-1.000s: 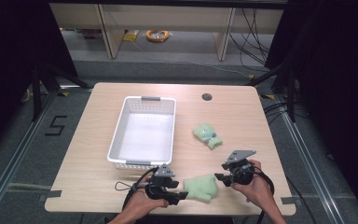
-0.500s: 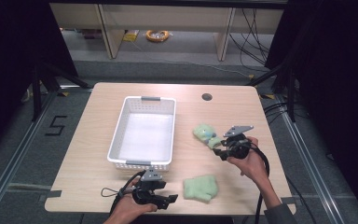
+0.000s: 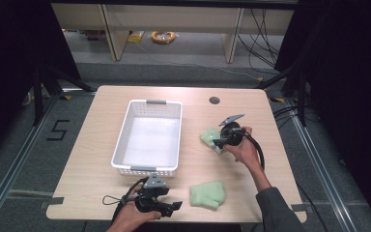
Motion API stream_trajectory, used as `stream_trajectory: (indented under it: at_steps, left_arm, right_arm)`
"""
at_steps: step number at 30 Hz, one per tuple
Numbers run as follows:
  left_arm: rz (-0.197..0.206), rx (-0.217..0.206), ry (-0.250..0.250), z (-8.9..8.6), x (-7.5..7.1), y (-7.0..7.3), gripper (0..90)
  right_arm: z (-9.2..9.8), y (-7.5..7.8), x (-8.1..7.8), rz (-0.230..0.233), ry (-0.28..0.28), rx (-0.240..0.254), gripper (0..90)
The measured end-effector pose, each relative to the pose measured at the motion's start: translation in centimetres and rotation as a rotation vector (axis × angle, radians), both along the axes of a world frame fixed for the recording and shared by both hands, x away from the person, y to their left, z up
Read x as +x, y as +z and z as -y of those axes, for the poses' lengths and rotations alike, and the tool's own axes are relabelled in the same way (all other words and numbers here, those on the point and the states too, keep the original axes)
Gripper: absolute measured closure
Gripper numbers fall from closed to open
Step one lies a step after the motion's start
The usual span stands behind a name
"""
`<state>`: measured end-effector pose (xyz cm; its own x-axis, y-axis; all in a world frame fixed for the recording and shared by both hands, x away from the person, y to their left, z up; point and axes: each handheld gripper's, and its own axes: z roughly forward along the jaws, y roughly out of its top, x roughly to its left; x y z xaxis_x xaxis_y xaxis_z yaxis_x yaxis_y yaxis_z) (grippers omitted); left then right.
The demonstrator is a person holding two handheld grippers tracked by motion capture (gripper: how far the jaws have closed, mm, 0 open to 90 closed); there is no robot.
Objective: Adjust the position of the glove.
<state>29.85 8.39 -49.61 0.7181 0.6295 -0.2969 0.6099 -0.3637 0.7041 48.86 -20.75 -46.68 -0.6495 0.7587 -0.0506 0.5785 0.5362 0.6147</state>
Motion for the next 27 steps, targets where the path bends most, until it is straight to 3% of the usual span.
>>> stream_trajectory:
  at_steps: [2,6,7,9,11,17,18,19,27]
  left_arm:
    - [-0.003,0.001,-0.004,0.0,0.0,-0.1,29.6]
    - [0.001,0.022,-0.012,-0.2,0.1,-0.2,29.9]
    - [-0.003,0.0,0.008,0.0,0.0,-0.2,29.9]
    - [-0.009,-0.001,0.016,-0.1,0.0,-0.2,29.9]
    - [-0.001,0.003,0.005,-0.1,0.0,-0.1,29.9]
    - [0.002,0.009,0.0,0.0,-0.1,-0.2,31.0]
    - [0.001,0.012,0.001,0.0,-0.1,-0.2,31.2]
    - [0.003,0.009,0.001,0.0,-0.1,-0.2,31.3]
    - [0.003,-0.005,0.013,-0.1,0.0,-0.1,31.7]
  right_arm:
    - [-0.2,-0.1,0.7,-0.011,-0.006,-0.022,53.5]
    - [-0.6,-0.7,2.1,-0.023,-0.019,-0.01,52.4]
    - [-0.7,-0.8,2.3,-0.046,-0.032,0.0,52.4]
    - [-0.7,-1.3,2.8,-0.051,-0.031,-0.014,52.4]
    - [-0.8,-1.8,3.0,-0.086,-0.049,-0.019,56.1]
    - [-1.0,-2.0,2.8,-0.118,-0.05,0.001,74.1]
    - [-0.9,-2.0,2.8,-0.125,-0.028,0.012,76.5]
    - [-1.0,-2.0,2.7,-0.132,-0.048,0.017,79.2]
    - [-0.9,-1.5,2.2,-0.109,-0.054,0.037,82.0]
